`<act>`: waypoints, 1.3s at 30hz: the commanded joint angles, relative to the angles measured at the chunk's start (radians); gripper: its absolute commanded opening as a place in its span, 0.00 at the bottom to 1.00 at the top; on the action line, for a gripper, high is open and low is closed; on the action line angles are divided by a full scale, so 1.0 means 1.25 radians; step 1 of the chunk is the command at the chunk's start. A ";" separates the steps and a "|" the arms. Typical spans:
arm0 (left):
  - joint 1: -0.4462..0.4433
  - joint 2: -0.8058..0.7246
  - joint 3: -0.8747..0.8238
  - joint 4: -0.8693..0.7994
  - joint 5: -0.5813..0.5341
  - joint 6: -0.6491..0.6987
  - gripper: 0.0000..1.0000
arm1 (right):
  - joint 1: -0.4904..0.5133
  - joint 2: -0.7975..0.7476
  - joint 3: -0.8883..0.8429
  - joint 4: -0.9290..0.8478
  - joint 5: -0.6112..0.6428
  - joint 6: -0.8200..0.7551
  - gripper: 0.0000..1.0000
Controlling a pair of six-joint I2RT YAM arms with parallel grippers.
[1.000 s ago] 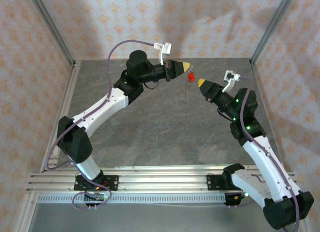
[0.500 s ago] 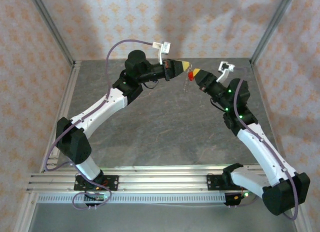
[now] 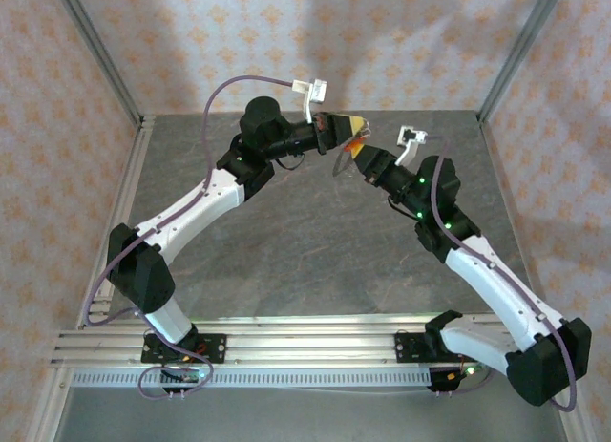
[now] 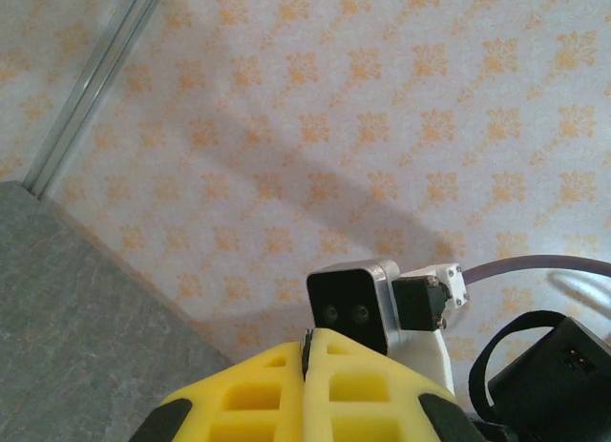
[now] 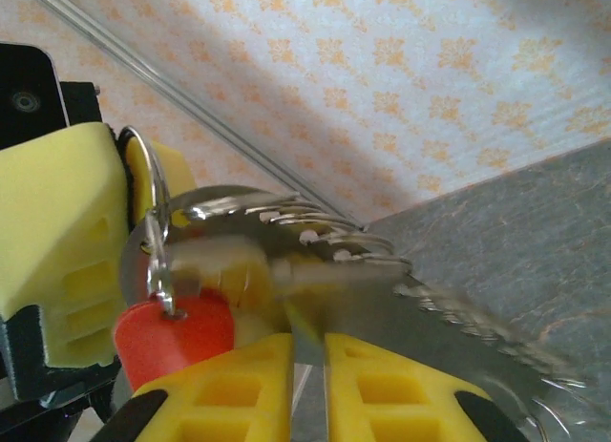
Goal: Put the keys on the keyring
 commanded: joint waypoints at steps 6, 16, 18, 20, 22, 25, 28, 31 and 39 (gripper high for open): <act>-0.008 -0.007 0.013 0.057 -0.009 -0.004 0.00 | -0.027 -0.093 -0.036 -0.071 0.034 -0.063 0.16; -0.008 -0.008 0.020 0.053 0.000 0.000 0.00 | -0.130 -0.156 -0.072 -0.095 0.039 -0.043 0.16; -0.008 -0.008 0.017 0.054 0.001 0.000 0.00 | -0.139 -0.148 -0.051 -0.090 0.035 -0.040 0.16; -0.008 -0.009 0.016 0.054 0.002 0.001 0.00 | -0.143 -0.133 -0.022 -0.080 0.026 -0.036 0.16; -0.008 -0.009 0.013 0.052 0.003 0.003 0.00 | -0.143 -0.112 0.004 -0.050 -0.003 -0.028 0.23; -0.008 -0.009 0.013 0.052 0.003 0.004 0.00 | -0.143 -0.088 0.034 -0.015 -0.049 -0.027 0.35; -0.008 -0.009 0.013 0.054 0.005 0.001 0.00 | -0.143 -0.076 0.051 0.000 -0.096 -0.049 0.36; -0.008 -0.007 0.018 0.053 0.008 0.000 0.00 | -0.143 -0.074 0.050 0.025 -0.153 -0.077 0.36; -0.008 -0.005 0.028 0.051 0.020 -0.007 0.00 | -0.143 -0.039 0.078 0.044 -0.241 -0.102 0.36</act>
